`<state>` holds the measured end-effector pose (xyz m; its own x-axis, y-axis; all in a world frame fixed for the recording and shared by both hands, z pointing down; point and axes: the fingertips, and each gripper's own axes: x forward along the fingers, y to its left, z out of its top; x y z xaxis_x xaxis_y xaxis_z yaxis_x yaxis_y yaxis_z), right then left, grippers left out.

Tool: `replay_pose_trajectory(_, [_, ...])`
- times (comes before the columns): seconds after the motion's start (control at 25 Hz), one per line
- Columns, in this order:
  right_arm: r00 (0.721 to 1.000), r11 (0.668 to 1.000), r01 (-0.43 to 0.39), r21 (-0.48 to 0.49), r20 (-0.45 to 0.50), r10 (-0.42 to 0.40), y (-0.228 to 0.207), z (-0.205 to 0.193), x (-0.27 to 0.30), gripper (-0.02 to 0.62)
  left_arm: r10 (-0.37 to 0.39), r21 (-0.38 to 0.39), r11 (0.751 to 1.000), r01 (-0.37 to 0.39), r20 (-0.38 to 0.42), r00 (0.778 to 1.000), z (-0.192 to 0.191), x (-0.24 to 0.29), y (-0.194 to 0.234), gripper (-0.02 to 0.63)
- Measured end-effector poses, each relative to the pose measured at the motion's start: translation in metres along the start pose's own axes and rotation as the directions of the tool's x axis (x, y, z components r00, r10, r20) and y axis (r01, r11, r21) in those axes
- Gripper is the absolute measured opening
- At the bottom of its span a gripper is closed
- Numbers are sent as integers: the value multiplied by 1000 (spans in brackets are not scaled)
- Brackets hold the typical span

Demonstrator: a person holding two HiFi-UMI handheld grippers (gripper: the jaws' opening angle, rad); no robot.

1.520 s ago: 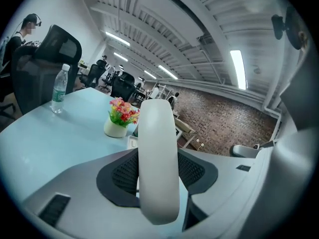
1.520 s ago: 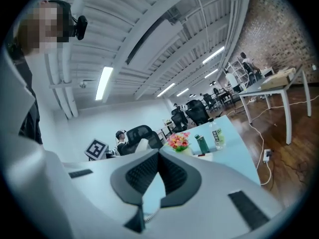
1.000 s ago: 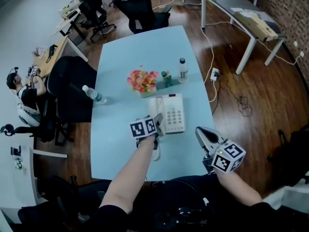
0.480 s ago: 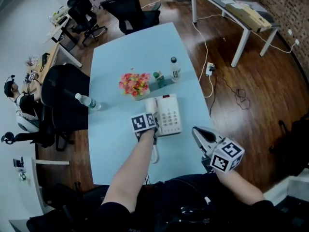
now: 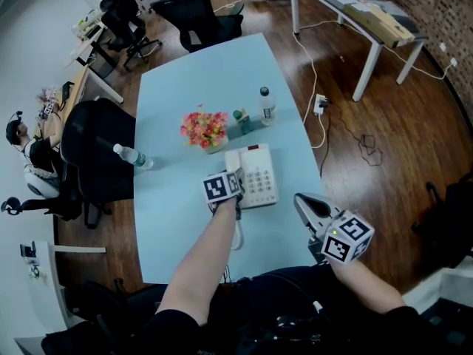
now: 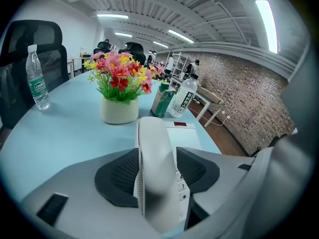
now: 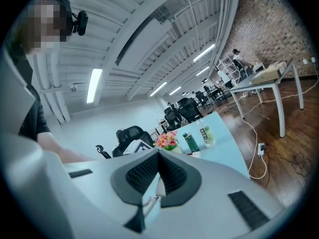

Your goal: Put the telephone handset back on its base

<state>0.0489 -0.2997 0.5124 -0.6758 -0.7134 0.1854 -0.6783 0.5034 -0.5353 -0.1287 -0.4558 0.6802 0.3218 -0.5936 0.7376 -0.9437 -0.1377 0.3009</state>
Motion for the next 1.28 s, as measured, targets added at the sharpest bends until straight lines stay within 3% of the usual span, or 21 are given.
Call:
replay_pose_trajectory(0.28, [1000, 1000, -11, -9, -4, 11, 7, 1, 2, 15, -8, -19, 1000, 8, 33, 999, 4, -14, 2, 235])
replay_pose_trajectory(0.44, [1000, 999, -20, -43, -9, 20, 15, 0, 4, 15, -81, -44, 995, 86, 106, 991, 12, -29, -2, 233])
replay_pose_trajectory(0.56, [999, 996, -35, -84, -16, 34, 28, -2, 7, 15, -161, -37, 985, 170, 176, 971, 19, -53, -12, 105])
replay_pose_trajectory(0.6, [999, 995, -40, -94, -18, 38, 33, -4, 7, 15, -181, -29, 981, 190, 190, 965, 19, -63, -15, 13])
replay_pose_trajectory(0.64, [999, 994, -43, -98, -18, 41, 37, -5, 8, 15, -202, -21, 977, 211, 202, 958, 18, -72, -18, 3])
replay_pose_trajectory(0.76, [999, 995, -39, -87, -13, 38, 49, -9, 8, 15, -282, 17, 958, 286, 235, 930, 12, -104, -28, 0])
replay_pose_trajectory(0.96, [1000, 998, -15, -66, 1, 15, 77, -25, -2, 14, -449, 130, 893, 431, 306, 839, -4, -184, -58, 0])
replay_pose_trajectory(1.04, [1000, 998, 6, -62, 4, -6, 90, -36, -7, 14, -497, 168, 868, 468, 301, 814, -21, -215, -65, 0])
replay_pose_trajectory(1.16, [1000, 998, 24, -50, 0, -24, 114, -60, -16, 14, -548, 185, 836, 516, 275, 790, -55, -253, -70, 0])
replay_pose_trajectory(1.28, [1000, 999, 18, -45, -16, -19, 136, -86, -28, 14, -573, 165, 820, 549, 261, 777, -90, -284, -70, 0])
